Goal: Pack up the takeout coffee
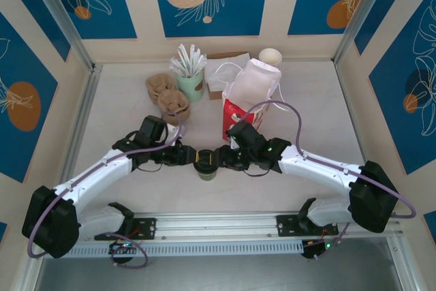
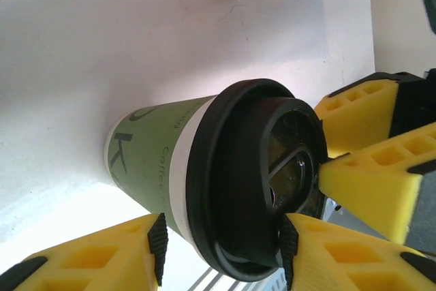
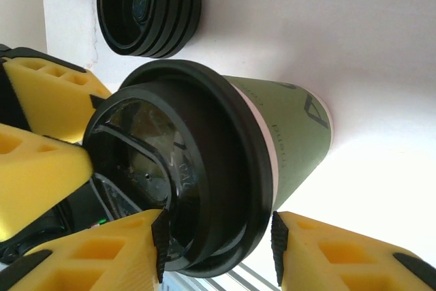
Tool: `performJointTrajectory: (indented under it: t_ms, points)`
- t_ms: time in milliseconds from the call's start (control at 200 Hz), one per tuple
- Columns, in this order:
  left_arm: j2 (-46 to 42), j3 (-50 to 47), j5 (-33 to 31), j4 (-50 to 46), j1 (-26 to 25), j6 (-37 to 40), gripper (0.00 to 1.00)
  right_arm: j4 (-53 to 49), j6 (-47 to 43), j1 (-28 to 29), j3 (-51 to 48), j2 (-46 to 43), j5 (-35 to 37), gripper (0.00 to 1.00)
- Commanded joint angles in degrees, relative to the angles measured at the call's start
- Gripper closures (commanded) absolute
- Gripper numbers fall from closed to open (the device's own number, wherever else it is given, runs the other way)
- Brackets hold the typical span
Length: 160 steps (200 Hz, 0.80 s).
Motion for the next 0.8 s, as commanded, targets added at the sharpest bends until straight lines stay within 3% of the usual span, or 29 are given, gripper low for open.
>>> performJointTrajectory:
  t_ms: [0, 795]
  points:
    - [0.7, 1.5, -2.0, -1.8, -0.4, 2.2, 0.53, -1.3, -1.1, 0.5, 2.0, 0.6, 0.2, 0.53]
    - [0.1, -2.0, -3.3, -0.8, -1.9, 1.5, 0.57, -2.6, -0.3, 1.0, -0.8, -0.5, 2.3, 0.55]
